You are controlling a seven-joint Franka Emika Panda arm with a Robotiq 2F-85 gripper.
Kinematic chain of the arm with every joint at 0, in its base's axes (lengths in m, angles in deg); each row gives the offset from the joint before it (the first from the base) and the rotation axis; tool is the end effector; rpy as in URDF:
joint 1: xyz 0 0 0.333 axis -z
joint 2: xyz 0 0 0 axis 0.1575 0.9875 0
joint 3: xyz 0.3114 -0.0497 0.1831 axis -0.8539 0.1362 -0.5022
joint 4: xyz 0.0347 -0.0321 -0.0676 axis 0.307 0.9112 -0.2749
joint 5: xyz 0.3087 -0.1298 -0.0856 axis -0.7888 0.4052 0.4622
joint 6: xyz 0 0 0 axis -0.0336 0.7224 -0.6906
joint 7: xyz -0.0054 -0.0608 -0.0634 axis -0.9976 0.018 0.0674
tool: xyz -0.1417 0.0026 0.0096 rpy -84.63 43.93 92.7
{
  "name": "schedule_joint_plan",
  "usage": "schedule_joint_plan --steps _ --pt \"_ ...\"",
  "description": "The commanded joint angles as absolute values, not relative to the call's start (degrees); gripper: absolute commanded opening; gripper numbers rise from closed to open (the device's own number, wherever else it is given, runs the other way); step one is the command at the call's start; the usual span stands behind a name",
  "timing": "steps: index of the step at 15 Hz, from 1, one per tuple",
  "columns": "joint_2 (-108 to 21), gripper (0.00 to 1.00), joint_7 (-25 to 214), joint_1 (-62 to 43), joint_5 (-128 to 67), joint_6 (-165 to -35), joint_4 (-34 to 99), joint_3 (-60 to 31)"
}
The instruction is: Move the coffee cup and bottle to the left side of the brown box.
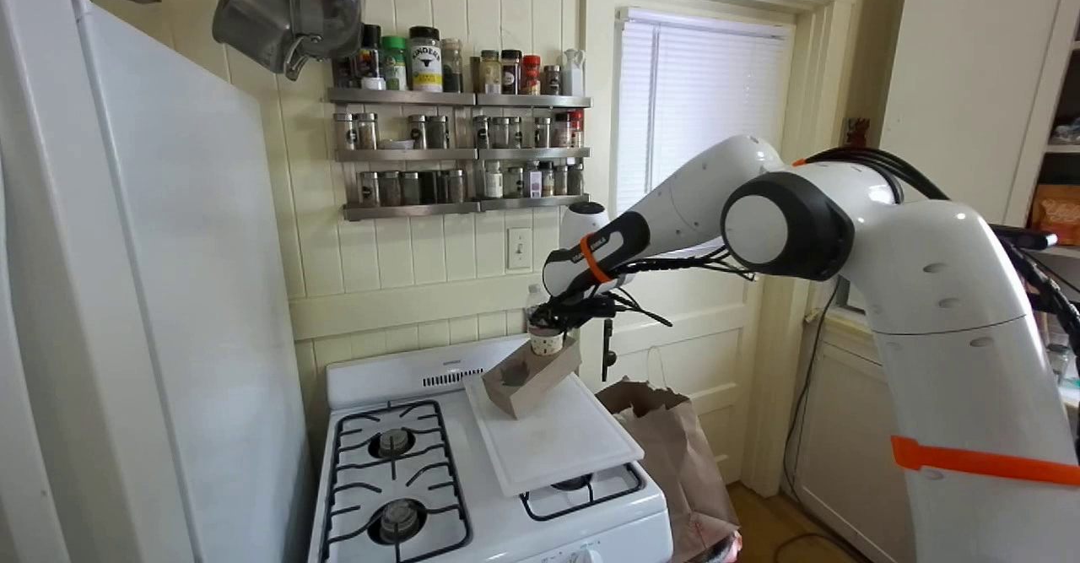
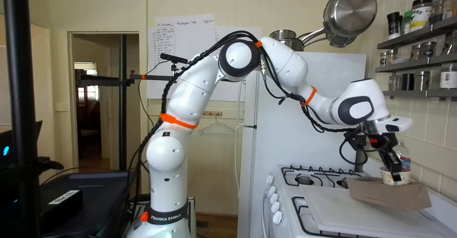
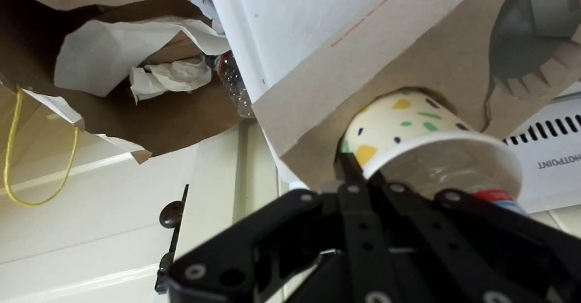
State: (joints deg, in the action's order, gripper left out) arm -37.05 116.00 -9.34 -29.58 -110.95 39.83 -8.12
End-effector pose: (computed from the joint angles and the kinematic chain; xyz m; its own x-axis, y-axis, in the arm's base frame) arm 0.6713 -0.1039 0.4306 0.7695 -0.5009 0.3963 -0.5227 -0.8504 -0.0599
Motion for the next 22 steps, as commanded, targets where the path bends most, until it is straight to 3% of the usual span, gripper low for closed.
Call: schedule_joint_plan --steps 1,13,22 --pt "-36.1 0.01 114.8 -9.7 -27.6 -112.3 40.6 -7.6" --pt "-36.2 0.01 116.5 -11.4 -24.9 -119.5 42.0 -6.3" --pt "-39.8 0.01 115.3 -9.6 -30.0 -116.2 39.9 -7.7"
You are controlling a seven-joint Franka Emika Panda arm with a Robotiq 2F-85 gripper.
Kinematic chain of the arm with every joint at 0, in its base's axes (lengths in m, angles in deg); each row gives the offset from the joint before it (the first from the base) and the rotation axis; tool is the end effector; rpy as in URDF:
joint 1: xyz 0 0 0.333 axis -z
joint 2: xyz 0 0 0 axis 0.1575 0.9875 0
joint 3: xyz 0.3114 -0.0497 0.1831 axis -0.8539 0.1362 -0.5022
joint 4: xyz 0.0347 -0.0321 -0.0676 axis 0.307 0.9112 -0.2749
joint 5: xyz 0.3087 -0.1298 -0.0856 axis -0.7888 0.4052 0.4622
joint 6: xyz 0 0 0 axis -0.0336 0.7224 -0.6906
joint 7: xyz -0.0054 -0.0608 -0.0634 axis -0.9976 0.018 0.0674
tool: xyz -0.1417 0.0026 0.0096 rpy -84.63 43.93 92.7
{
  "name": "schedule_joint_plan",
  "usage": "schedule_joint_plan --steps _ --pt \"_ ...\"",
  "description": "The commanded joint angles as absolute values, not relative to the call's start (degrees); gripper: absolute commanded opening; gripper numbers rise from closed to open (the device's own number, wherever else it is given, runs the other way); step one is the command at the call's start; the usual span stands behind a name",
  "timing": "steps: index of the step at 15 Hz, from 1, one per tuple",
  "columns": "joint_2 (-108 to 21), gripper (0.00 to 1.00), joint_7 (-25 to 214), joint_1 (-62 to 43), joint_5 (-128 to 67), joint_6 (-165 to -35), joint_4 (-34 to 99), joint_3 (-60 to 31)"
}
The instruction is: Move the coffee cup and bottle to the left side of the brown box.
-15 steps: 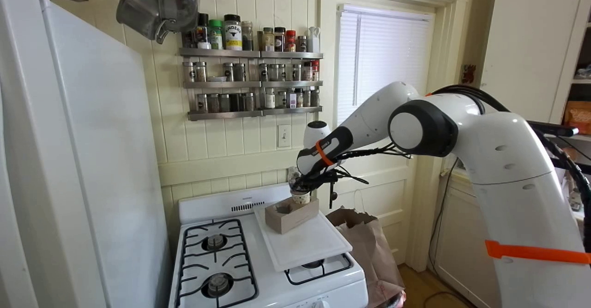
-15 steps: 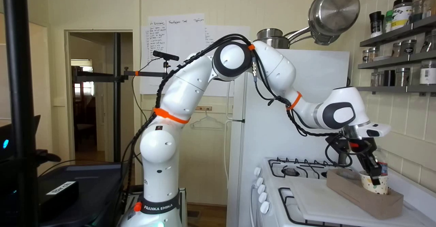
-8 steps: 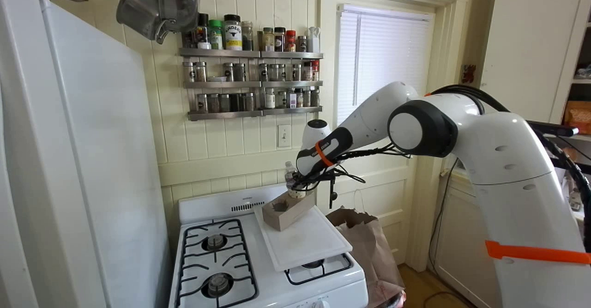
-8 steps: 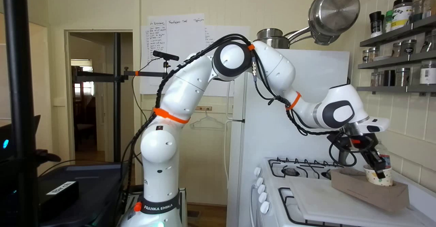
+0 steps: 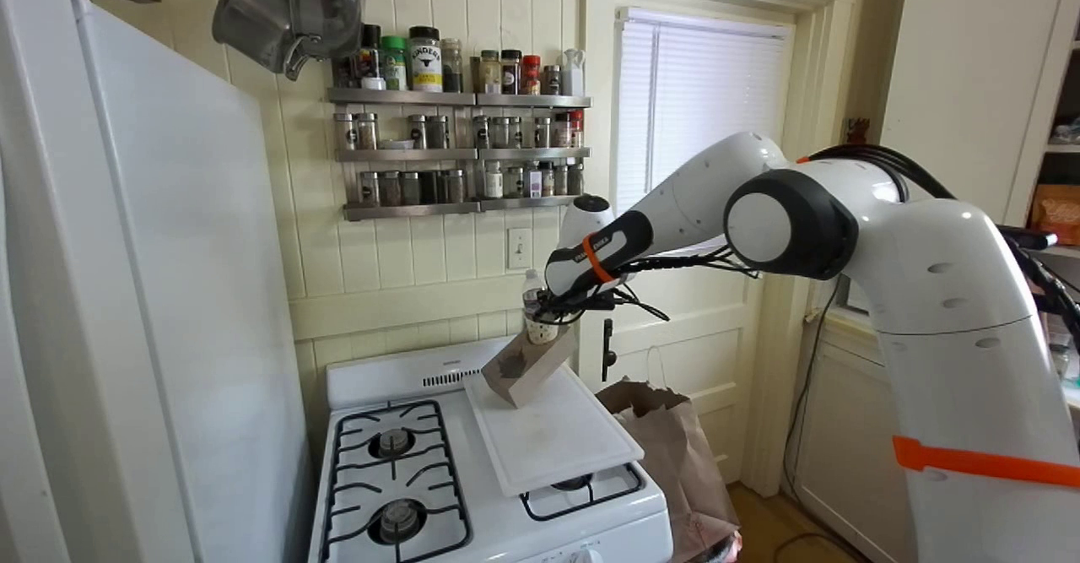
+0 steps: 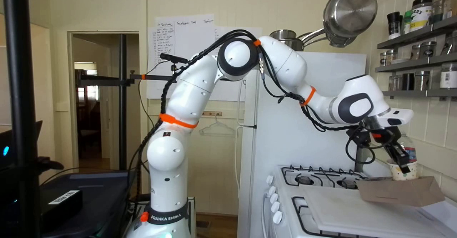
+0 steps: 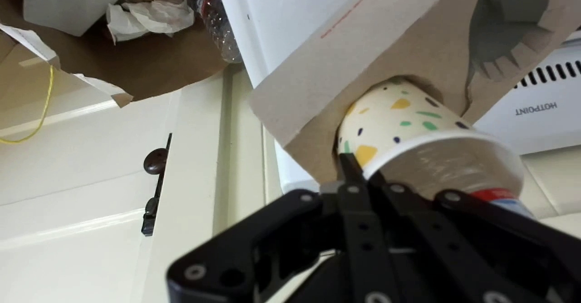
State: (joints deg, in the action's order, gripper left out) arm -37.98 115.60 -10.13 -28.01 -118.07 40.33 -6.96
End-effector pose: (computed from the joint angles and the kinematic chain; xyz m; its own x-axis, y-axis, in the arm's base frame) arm 0.6784 -0.1054 0.4558 0.7285 -0.4554 0.5117 -0.4863 -0.8699 -0.0819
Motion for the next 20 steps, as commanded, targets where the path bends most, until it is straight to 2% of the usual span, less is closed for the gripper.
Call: schedule_joint_plan --steps 1,12,20 --pt "-40.0 0.01 115.1 -9.6 -30.0 -116.4 39.8 -7.7" --pt "-40.4 0.01 115.5 -10.9 -22.9 -114.3 38.3 -6.3" --pt "-38.2 0.01 110.9 -7.9 -31.9 -114.6 36.8 -10.8"
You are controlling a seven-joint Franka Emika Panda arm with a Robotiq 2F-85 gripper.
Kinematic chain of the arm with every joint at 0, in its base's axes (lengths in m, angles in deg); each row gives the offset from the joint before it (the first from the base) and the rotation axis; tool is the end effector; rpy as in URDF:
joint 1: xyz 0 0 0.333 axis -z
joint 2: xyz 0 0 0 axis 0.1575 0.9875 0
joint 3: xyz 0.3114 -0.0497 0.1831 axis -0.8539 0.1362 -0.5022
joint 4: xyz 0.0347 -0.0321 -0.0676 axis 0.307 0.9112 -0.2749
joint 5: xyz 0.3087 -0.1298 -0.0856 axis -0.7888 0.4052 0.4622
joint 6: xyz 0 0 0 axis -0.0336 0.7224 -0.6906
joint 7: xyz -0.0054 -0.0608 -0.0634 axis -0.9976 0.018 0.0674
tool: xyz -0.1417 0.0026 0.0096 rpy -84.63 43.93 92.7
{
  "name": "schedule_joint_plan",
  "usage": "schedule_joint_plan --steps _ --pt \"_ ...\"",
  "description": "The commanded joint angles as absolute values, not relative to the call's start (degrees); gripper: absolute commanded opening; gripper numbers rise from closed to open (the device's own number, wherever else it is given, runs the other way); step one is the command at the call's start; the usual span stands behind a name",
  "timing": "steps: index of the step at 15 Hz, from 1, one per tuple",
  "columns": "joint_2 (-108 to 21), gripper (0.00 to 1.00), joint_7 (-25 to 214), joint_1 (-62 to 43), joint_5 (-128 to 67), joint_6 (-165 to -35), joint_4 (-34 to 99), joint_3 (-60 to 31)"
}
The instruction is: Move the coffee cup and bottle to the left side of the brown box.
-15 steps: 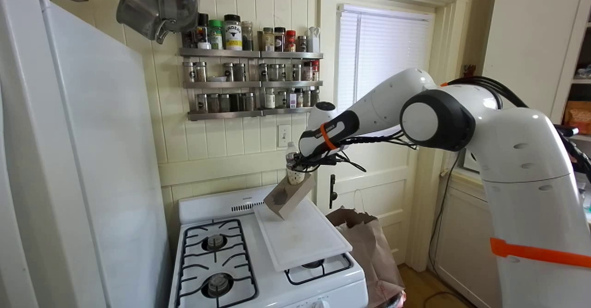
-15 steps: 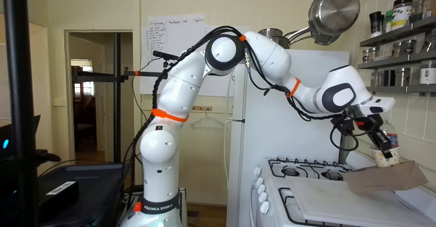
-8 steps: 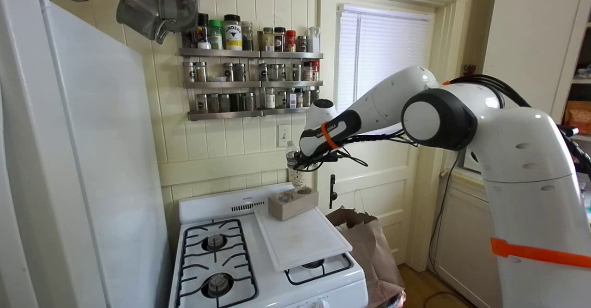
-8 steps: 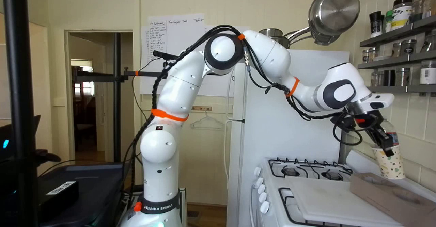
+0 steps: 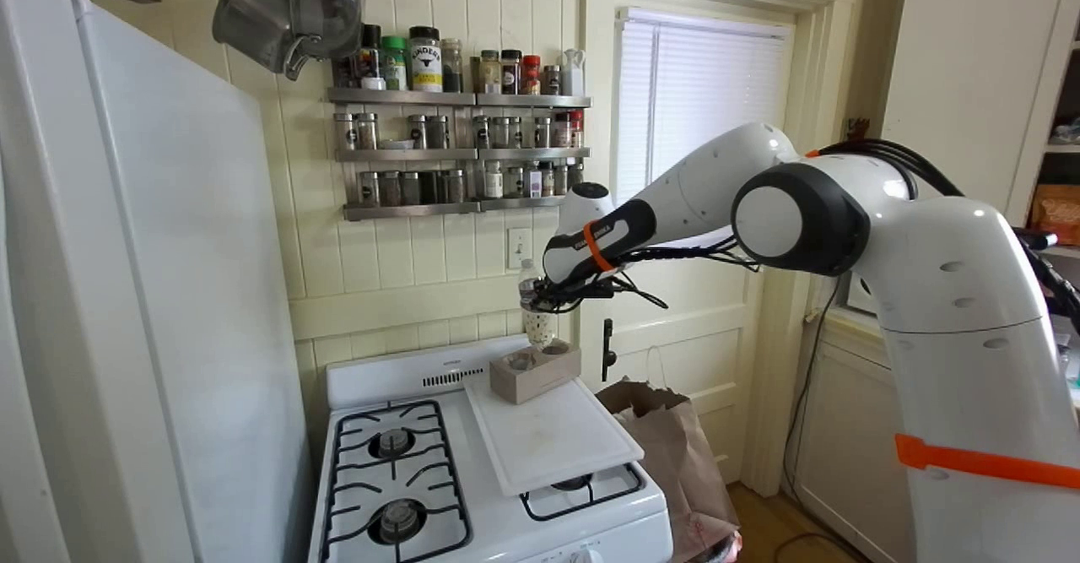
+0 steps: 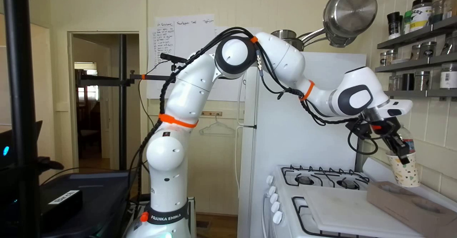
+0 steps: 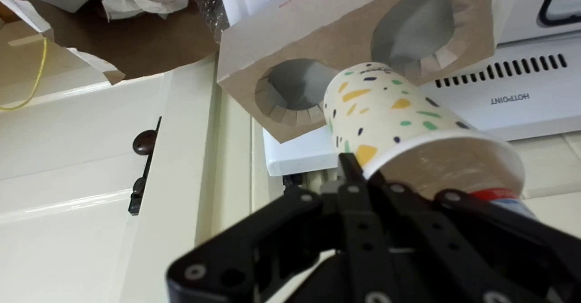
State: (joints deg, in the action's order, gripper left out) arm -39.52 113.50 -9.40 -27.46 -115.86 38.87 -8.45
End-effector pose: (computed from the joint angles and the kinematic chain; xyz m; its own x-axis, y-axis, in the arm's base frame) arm 0.6775 -0.0992 0.4794 0.7447 -0.4150 0.5227 -0.4474 -0.8916 -0.0703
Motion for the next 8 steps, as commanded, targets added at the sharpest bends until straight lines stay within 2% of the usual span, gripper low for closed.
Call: schedule_joint_plan --steps 1,8 --pt "-37.7 0.01 110.7 -7.9 -32.9 -114.6 36.5 -11.3" --pt "-33.7 0.01 110.8 -8.4 -35.5 -114.9 34.1 -13.1"
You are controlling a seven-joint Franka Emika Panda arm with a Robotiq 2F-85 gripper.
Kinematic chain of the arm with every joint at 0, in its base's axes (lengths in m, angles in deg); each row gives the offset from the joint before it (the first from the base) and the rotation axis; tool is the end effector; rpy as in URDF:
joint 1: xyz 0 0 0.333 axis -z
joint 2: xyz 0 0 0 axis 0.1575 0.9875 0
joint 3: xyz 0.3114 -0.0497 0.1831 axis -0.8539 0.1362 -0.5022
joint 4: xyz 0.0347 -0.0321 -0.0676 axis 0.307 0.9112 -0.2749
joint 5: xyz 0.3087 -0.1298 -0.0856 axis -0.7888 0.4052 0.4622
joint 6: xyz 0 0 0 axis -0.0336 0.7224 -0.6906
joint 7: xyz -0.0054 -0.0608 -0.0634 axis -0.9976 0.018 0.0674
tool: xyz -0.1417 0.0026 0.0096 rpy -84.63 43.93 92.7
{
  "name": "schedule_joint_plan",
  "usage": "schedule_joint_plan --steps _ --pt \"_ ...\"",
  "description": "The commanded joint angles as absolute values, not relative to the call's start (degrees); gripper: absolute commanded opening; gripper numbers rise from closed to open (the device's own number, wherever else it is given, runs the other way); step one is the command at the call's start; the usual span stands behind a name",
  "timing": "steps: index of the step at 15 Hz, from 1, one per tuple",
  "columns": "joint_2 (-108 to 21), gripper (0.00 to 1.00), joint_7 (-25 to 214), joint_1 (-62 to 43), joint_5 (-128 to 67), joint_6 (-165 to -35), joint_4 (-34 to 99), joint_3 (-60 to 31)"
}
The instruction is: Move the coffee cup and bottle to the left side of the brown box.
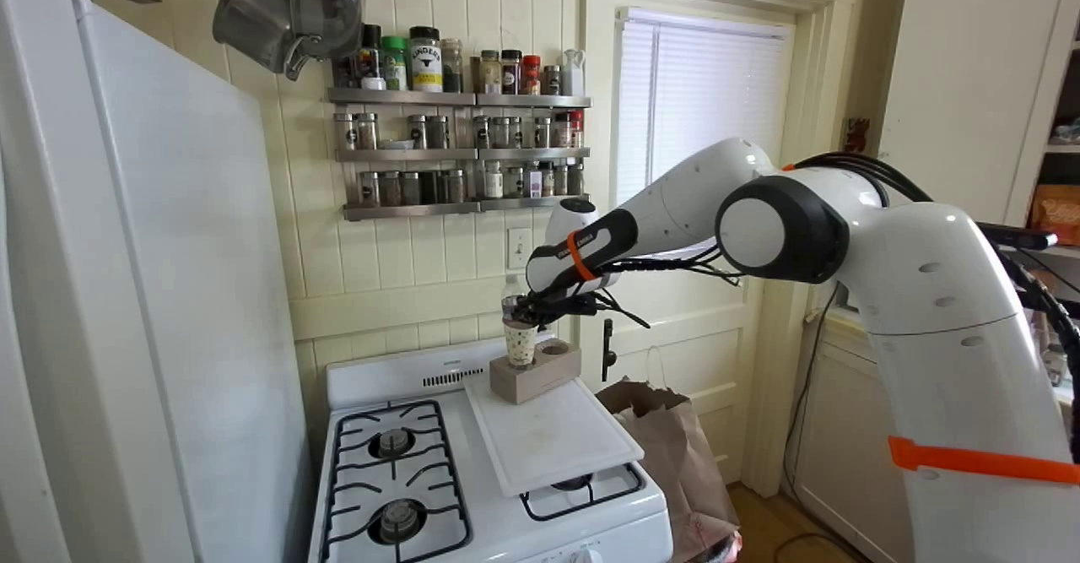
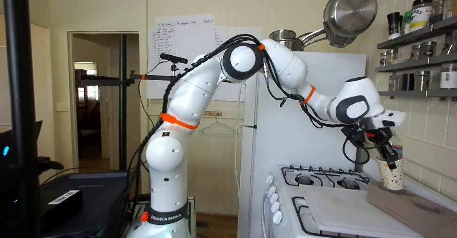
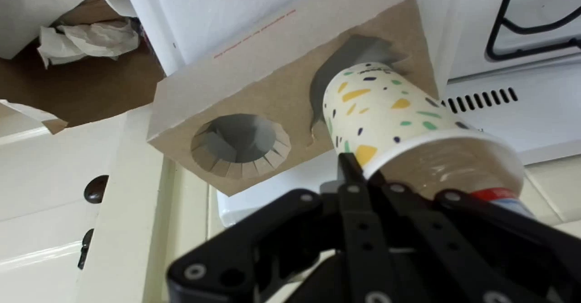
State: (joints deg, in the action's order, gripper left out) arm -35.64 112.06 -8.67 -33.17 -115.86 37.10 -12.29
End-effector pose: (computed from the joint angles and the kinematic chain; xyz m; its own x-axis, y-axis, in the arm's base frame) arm 0.6959 -0.0691 0.4456 0.7674 -0.4444 0.4622 -0.4302 -0.8914 -0.1427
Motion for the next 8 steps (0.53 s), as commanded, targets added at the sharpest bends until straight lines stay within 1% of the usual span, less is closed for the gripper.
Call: schedule_joint_plan --steps 1,8 --pt "-33.2 0.01 110.9 -8.5 -35.5 -114.8 33.6 -13.2" --pt "-30.6 0.01 112.4 -9.3 -34.3 -113.0 30.6 -12.2"
